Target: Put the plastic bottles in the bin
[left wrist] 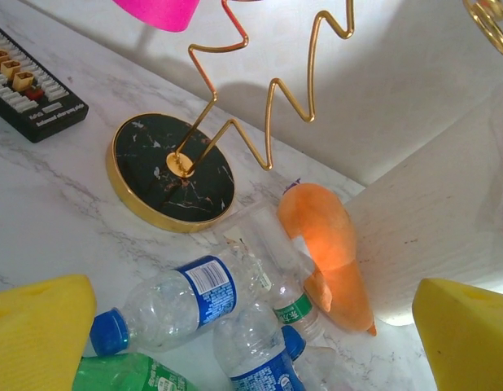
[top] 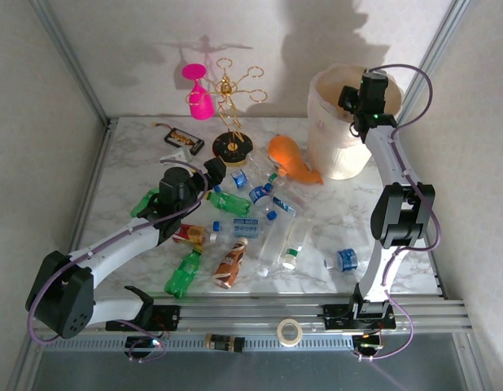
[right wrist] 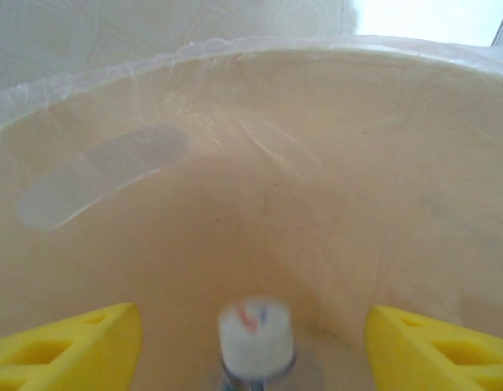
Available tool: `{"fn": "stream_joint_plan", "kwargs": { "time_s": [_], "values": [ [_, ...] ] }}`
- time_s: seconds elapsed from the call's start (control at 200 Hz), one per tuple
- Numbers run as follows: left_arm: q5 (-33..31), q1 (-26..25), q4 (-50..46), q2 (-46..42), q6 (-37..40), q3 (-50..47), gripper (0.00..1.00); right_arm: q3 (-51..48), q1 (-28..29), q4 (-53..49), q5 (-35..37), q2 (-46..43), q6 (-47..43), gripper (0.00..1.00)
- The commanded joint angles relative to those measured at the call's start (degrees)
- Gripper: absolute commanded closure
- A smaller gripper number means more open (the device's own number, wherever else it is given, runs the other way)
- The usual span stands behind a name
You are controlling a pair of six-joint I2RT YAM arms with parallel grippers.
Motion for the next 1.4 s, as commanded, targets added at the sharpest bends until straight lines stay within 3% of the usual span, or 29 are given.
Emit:
{"fn": "stream_joint_plan", "kwargs": {
  "time_s": [0.0, 0.17, 0.446, 0.676, 0.846, 1.052, 1.397],
  "values": [
    [-1.4, 0.5, -1.0, -1.2, -1.0, 1.2, 0.00, 0.0, -0.2, 1.6, -1.0, -1.3, -0.4, 0.21],
    [-1.7, 0.5, -0.8, -1.1, -1.1, 0.7, 0.00, 0.4, -0.1, 1.6, -1.2, -2.9, -1.1, 0.02],
    [-2.6, 0.5, -1.3, -0.7, -0.4, 0.8, 0.00, 2.2, 0.3, 0.3, -3.6, -7.1, -1.4, 0.01],
    [-3.2, 0.5, -1.4, -0.9, 0.7, 1.5, 0.00, 0.7, 4.7, 0.3, -2.0, -14.1, -3.6, 0.01],
    [-4.1, 0.6, -3.0, -1.2, 2.4, 2.1, 0.00, -5.1, 9.8, 2.1, -3.8, -20.6, -4.6, 0.01],
    [-6.2, 0.6, -5.9, -2.9, 4.6, 2.4, 0.00, -15.5, 15.8, 4.8, -11.4, -28.7, -3.2, 0.01],
    [-6.5, 3.9, -17.9, -10.8, 5.9, 1.6, 0.00, -33.7, 29.2, 6.1, -11.5, -37.0, 1.2, 0.01]
  ]
}}
